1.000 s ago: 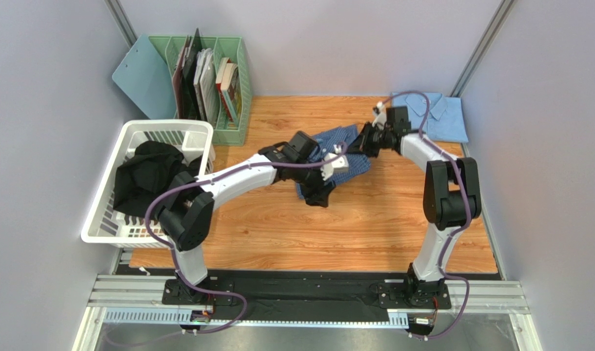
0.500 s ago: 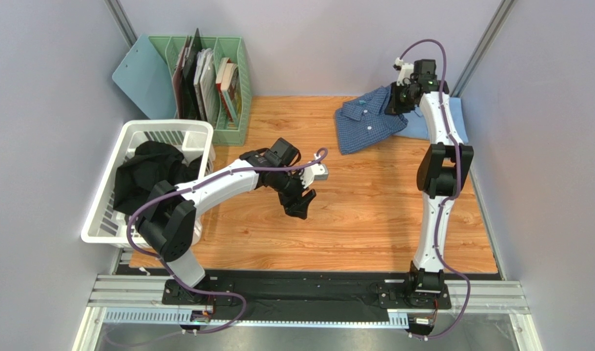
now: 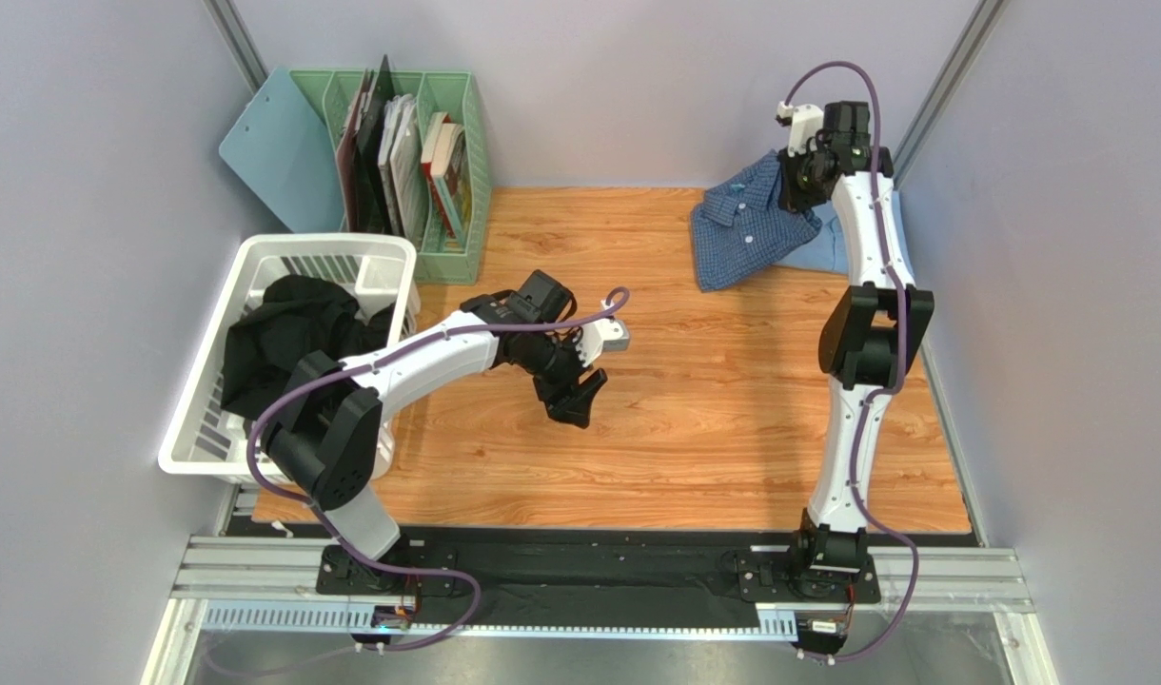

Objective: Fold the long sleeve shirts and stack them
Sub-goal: Neatly place the folded shirt to the corner

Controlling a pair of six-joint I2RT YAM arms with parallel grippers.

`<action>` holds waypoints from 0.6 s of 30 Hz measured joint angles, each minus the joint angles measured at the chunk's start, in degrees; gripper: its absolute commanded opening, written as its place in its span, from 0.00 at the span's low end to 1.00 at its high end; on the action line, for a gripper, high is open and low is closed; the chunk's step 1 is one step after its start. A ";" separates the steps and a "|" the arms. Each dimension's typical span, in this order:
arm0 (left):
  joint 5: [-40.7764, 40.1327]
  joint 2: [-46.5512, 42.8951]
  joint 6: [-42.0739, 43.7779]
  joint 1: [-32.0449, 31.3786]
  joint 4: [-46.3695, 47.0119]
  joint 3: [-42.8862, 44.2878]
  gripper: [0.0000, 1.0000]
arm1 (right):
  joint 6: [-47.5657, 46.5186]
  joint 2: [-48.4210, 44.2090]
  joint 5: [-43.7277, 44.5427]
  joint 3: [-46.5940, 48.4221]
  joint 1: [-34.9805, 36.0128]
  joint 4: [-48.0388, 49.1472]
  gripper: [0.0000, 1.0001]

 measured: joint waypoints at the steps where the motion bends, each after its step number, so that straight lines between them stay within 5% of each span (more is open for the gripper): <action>1: 0.00 0.00 0.00 0.11 0.04 0.00 0.68 | -0.39 -0.44 0.17 0.00 0.07 0.09 0.00; 18: -0.28 1.70 0.02 0.59 0.07 0.02 0.68 | -1.84 -5.92 2.27 0.00 -0.81 2.34 0.00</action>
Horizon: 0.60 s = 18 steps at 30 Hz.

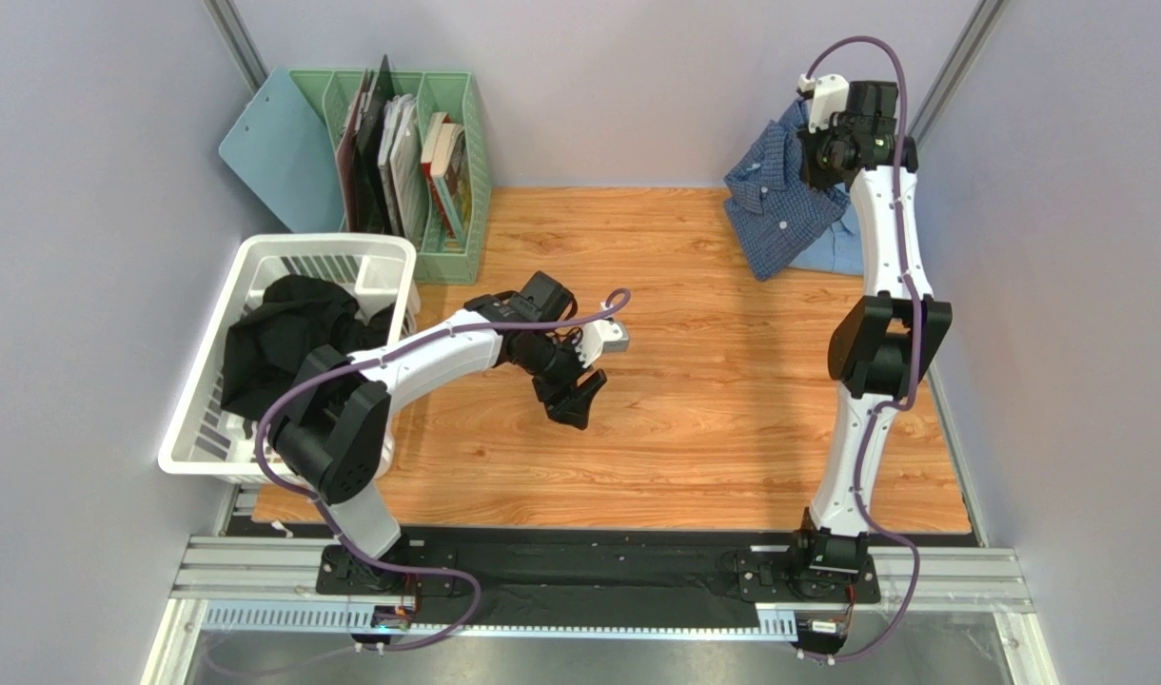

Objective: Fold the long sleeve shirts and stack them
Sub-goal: Neatly place the folded shirt to the corner

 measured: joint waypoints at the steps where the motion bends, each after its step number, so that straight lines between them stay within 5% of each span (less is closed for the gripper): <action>1: -0.04 0.04 0.00 0.00 0.00 0.00 0.69 | 0.39 0.00 -0.02 0.00 -0.26 0.24 0.00; 18: -0.57 0.79 0.92 0.09 -2.45 2.80 0.70 | 2.23 1.42 -1.81 -7.13 -7.76 11.26 0.00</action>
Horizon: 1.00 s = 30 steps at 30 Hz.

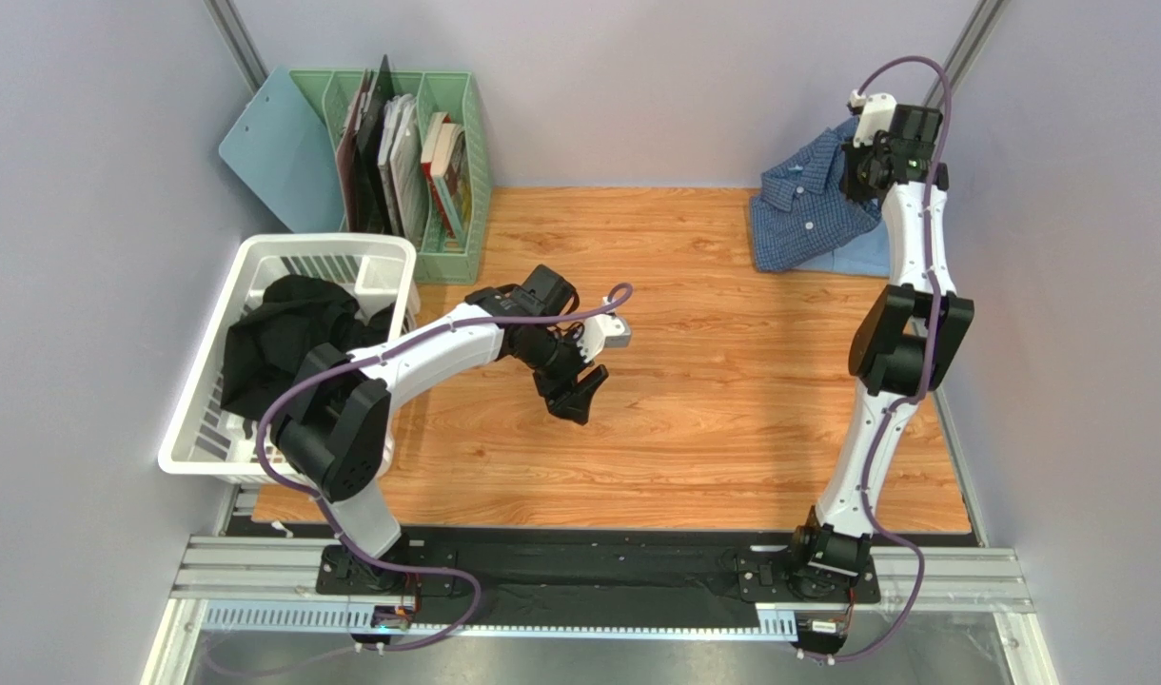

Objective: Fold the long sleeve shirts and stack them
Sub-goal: Neatly place the folded shirt to the corner

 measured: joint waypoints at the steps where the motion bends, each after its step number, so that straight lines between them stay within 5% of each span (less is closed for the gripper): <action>1: -0.02 0.00 0.02 0.02 -0.26 0.07 0.70 | -0.17 0.72 -0.17 -0.09 -0.50 0.81 0.00; 9: 0.02 0.00 0.02 0.48 -2.16 0.09 0.71 | -1.92 5.01 -0.68 -0.20 -3.65 6.03 0.04; 10: 0.00 0.00 0.00 0.55 -2.32 0.09 0.72 | -2.19 5.31 -0.79 -0.20 -3.91 6.40 0.12; 12: 0.04 0.00 0.00 0.66 -2.64 0.09 0.72 | -2.73 5.84 -0.83 -0.42 -4.35 7.34 0.49; 15: 0.15 0.00 -0.02 1.14 -3.02 0.13 0.76 | -4.57 5.99 0.59 -3.08 -4.61 11.78 0.76; 22: 2.84 -1.25 -0.61 5.29 -4.02 1.07 0.81 | -6.49 10.38 9.79 -1.36 -5.07 15.98 0.83; 28: 3.61 -8.70 -1.73 7.34 -4.20 1.07 0.88 | -4.83 7.74 7.65 0.00 -6.51 15.26 0.93; 29: 3.76 -9.94 -2.32 7.61 -4.00 1.07 0.99 | -4.22 6.62 6.67 0.00 -6.64 14.64 1.00; 30: 3.91 -10.80 -2.80 7.76 -3.89 1.09 0.99 | -3.23 5.25 5.49 0.00 -6.84 13.77 1.00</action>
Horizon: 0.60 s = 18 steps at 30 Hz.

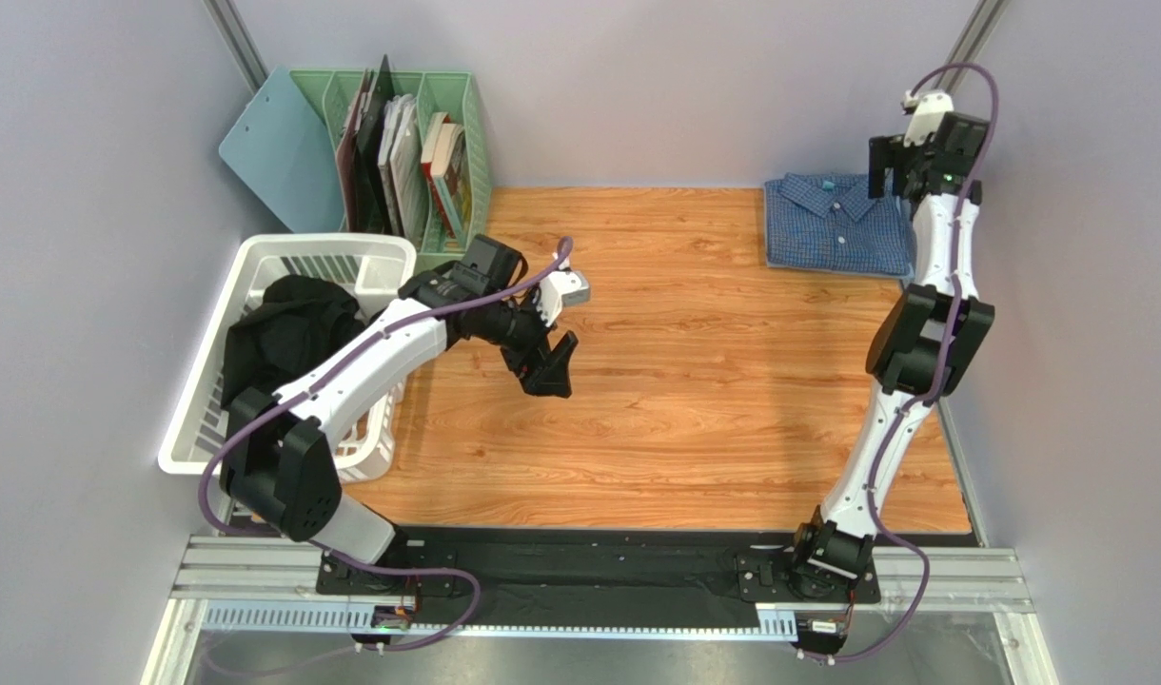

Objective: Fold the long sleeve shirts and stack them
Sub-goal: Neatly place the folded shirt to the corner

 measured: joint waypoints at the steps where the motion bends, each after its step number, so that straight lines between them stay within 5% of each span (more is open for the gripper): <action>1: 0.04 -0.85 -0.55 0.28 0.15 0.11 0.99 | 1.42 -1.70 -1.60 0.00 -0.15 -1.09 1.00; 9: -6.05 -1.42 -4.22 2.49 -0.61 10.54 0.99 | 15.80 -23.63 -17.55 -7.61 0.46 -8.41 1.00; 14: -11.02 2.29 -4.72 3.10 -2.25 22.23 0.99 | 18.47 -40.68 -21.27 -29.88 6.88 -11.23 1.00; 18: -14.03 4.39 -5.97 3.65 -3.23 21.57 0.99 | 17.64 -47.89 -21.68 -48.02 14.25 -14.08 1.00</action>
